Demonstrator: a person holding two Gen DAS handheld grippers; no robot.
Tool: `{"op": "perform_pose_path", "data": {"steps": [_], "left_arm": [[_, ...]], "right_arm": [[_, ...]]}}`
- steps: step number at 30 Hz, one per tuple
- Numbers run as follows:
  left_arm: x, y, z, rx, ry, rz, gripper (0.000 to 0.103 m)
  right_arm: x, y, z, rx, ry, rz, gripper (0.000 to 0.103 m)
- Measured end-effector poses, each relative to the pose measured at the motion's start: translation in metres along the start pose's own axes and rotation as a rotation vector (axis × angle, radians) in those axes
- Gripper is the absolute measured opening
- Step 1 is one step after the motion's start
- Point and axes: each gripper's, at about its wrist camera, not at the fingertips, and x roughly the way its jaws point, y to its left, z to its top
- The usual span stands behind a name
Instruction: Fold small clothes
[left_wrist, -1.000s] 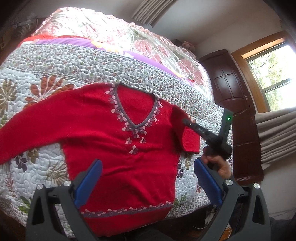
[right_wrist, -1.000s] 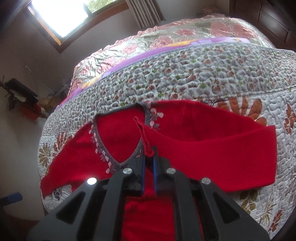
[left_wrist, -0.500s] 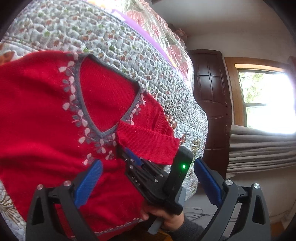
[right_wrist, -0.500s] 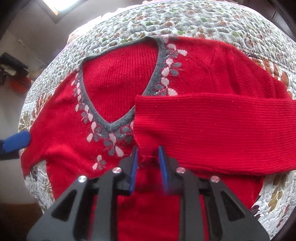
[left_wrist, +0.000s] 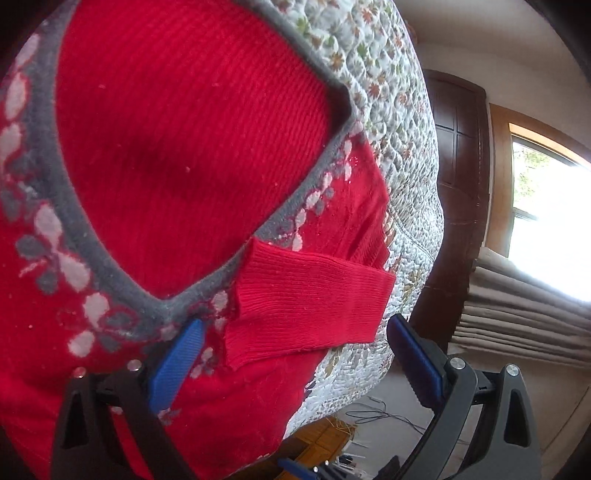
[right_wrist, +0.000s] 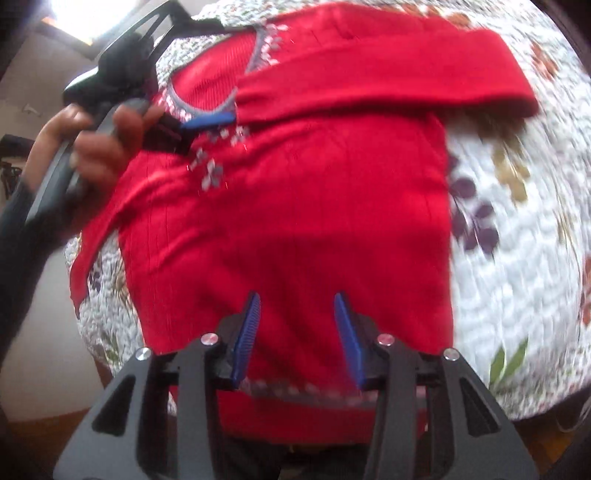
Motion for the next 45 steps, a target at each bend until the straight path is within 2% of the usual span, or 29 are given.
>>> {"op": "perform_pose_path", "data": {"steps": [5, 6, 7, 8, 9, 10, 11, 12, 13, 19, 24, 31, 39, 45], "left_arm": [[0.007, -0.009, -0.002, 0.027, -0.017, 0.025, 0.098], [0.007, -0.013, -0.003, 0.045, -0.020, 0.032, 0.087], [0.008, -0.016, -0.004, 0.058, -0.008, 0.049, 0.066], [0.010, -0.019, -0.005, 0.070, 0.011, 0.076, 0.055], [0.012, -0.021, -0.006, 0.084, 0.025, 0.116, 0.040], [0.014, -0.025, -0.007, 0.102, 0.037, 0.145, 0.030], [0.013, -0.025, -0.005, 0.118, 0.043, 0.179, 0.024], [0.013, -0.026, -0.005, 0.130, 0.039, 0.208, 0.012], [0.011, -0.027, -0.005, 0.134, 0.032, 0.225, 0.006], [-0.024, -0.041, -0.016, 0.204, -0.055, 0.231, 0.003], [-0.069, -0.054, -0.029, 0.254, -0.123, 0.200, 0.003], [-0.127, -0.052, -0.041, 0.290, -0.203, 0.204, 0.003], [-0.193, -0.015, -0.045, 0.265, -0.271, 0.256, 0.003], [-0.217, 0.017, -0.048, 0.226, -0.304, 0.291, 0.003]], "right_arm": [[-0.011, -0.013, -0.033, 0.041, 0.016, 0.014, 0.043], [-0.013, -0.012, -0.037, 0.049, 0.015, 0.018, 0.043], [-0.015, -0.011, -0.040, 0.057, 0.011, 0.022, 0.043], [-0.013, -0.006, -0.041, 0.063, 0.006, 0.028, 0.043], [-0.016, -0.005, -0.042, 0.069, 0.001, 0.034, 0.043], [-0.019, -0.005, -0.042, 0.073, -0.003, 0.041, 0.043], [-0.021, -0.004, -0.042, 0.074, -0.008, 0.045, 0.043], [-0.023, -0.002, -0.042, 0.070, -0.014, 0.046, 0.043], [-0.025, 0.000, -0.041, 0.065, -0.020, 0.045, 0.043], [-0.039, 0.001, -0.039, 0.067, -0.045, 0.046, 0.043], [-0.039, 0.002, -0.041, 0.069, -0.043, 0.047, 0.044], [-0.035, 0.016, -0.044, 0.040, -0.040, 0.051, 0.044], [-0.037, 0.029, -0.045, 0.011, -0.046, 0.054, 0.044], [-0.034, 0.033, -0.047, 0.006, -0.036, 0.051, 0.044]]}}
